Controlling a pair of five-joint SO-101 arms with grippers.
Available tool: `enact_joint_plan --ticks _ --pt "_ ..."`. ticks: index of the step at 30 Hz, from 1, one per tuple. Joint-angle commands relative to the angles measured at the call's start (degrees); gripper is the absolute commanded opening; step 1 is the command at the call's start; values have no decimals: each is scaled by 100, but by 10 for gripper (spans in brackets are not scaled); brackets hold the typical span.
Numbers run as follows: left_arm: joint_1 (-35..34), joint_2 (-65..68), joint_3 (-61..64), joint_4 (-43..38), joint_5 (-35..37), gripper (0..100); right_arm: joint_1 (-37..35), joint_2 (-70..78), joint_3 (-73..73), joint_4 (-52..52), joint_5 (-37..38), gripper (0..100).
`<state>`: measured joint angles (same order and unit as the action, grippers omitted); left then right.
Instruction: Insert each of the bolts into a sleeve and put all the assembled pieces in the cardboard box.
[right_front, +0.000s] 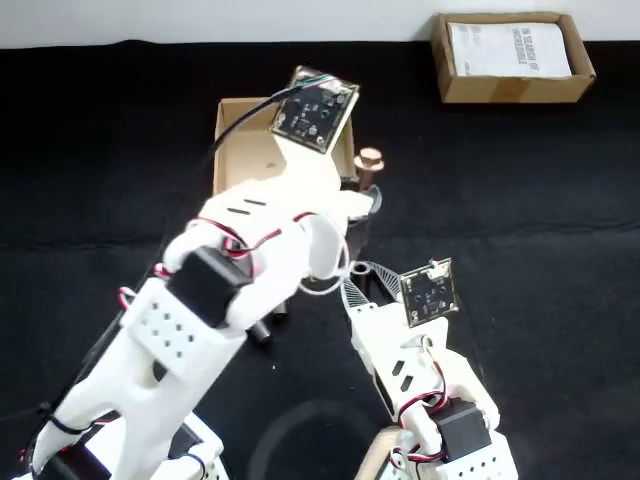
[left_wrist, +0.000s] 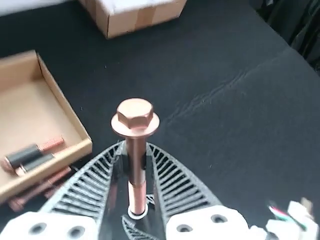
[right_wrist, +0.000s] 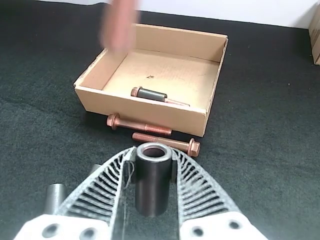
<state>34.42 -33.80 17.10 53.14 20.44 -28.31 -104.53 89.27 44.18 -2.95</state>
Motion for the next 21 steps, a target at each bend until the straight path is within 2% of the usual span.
enact_joint_plan --ticks 1,4,9,21 --pt "-66 -66 602 -730 545 8 -13 -13 -321 -119 53 8" --pt "-66 -75 1147 -1266 712 8 -13 -13 -321 -110 44 8" --pt "-66 -84 1666 -1688 712 8 -4 -22 -330 -110 35 8" --pt "-145 -101 1930 -1732 712 8 -4 -22 -330 -110 44 8"
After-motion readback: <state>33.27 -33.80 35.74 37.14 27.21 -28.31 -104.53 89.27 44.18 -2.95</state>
